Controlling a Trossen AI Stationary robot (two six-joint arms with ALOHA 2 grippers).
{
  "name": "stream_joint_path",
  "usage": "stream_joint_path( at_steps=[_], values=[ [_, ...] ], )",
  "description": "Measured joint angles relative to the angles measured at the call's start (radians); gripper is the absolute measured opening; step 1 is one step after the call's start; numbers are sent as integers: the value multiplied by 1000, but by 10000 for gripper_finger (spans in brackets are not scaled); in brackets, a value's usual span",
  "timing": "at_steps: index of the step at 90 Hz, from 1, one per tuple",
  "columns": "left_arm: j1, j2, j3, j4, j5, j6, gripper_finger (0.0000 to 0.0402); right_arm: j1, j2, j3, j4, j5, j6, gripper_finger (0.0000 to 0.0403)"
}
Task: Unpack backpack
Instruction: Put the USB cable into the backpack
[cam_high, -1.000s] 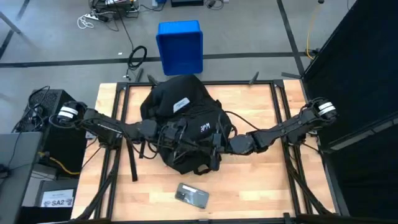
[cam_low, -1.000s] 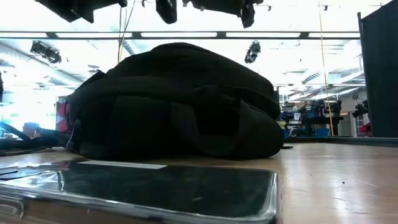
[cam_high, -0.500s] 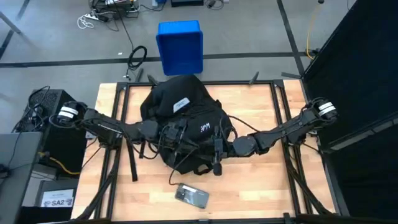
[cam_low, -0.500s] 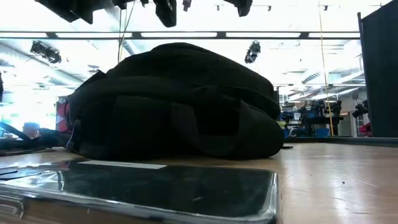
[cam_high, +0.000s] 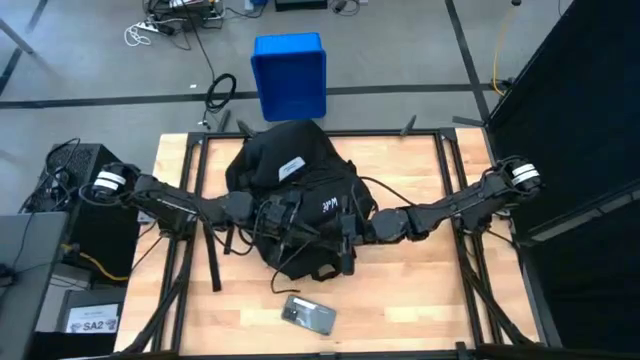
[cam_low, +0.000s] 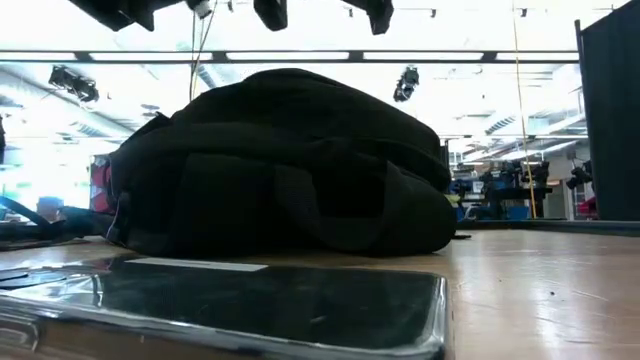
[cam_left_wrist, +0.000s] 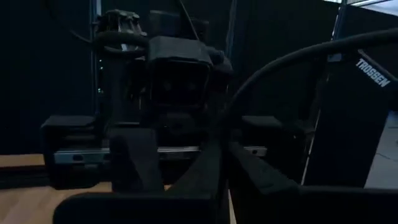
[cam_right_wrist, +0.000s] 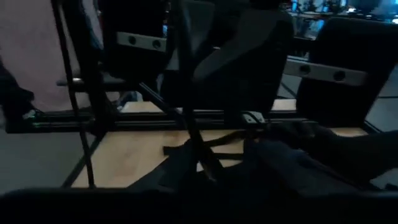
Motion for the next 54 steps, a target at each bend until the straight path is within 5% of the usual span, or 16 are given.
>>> stream_joint_path(
  at_steps=[20,54],
  values=[
    [2,0,1,-27,-5,0,0,0,0,0,-10,-105,-15,10],
    [2,-19,1,-83,2,40,17,33,1,-2,51,-73,-63,2]
  ],
)
